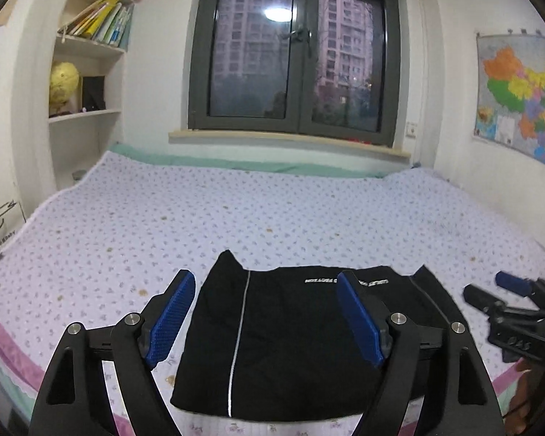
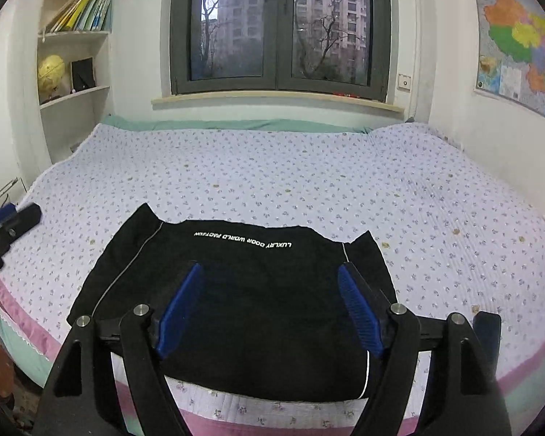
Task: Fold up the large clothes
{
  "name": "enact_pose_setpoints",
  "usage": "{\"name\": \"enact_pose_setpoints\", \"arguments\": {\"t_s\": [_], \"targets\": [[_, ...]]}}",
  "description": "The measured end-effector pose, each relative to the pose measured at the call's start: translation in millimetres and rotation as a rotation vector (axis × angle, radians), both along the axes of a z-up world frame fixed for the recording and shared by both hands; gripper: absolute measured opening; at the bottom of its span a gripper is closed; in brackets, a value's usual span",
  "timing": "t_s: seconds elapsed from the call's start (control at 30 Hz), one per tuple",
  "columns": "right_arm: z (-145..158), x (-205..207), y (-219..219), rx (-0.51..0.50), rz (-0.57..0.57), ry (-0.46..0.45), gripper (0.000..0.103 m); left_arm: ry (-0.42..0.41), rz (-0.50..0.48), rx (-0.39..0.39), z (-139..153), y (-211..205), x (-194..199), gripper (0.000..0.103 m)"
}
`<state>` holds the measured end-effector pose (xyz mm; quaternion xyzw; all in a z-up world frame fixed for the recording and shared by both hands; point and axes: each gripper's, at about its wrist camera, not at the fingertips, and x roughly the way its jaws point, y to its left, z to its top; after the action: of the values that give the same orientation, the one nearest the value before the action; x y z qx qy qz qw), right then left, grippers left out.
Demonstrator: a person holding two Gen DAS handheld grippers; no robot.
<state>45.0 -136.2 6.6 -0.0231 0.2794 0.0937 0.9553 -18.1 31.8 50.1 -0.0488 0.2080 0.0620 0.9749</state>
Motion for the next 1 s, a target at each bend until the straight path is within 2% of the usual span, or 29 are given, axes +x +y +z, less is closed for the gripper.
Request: {"name": "enact_pose_setpoints", "arguments": {"t_s": [0.33, 0.57, 1.0], "targets": [[-6.0, -3.5, 3.2, -0.005, 0.007, 0.024, 0.079, 0.009, 0.002, -0.004, -8.9, 0.3, 8.0, 0.081], [-8.2, -2.8, 2.5, -0.003, 0.006, 0.027, 0.085, 0.018, 0.008, -0.001, -11.9, -1.4, 12.6, 0.081], [-12.6, -0.7, 4.6, -0.001, 0.012, 0.039, 0.086, 0.029, 0.007, 0.009, -15.9, -16.0, 15.0, 0.081]]}}
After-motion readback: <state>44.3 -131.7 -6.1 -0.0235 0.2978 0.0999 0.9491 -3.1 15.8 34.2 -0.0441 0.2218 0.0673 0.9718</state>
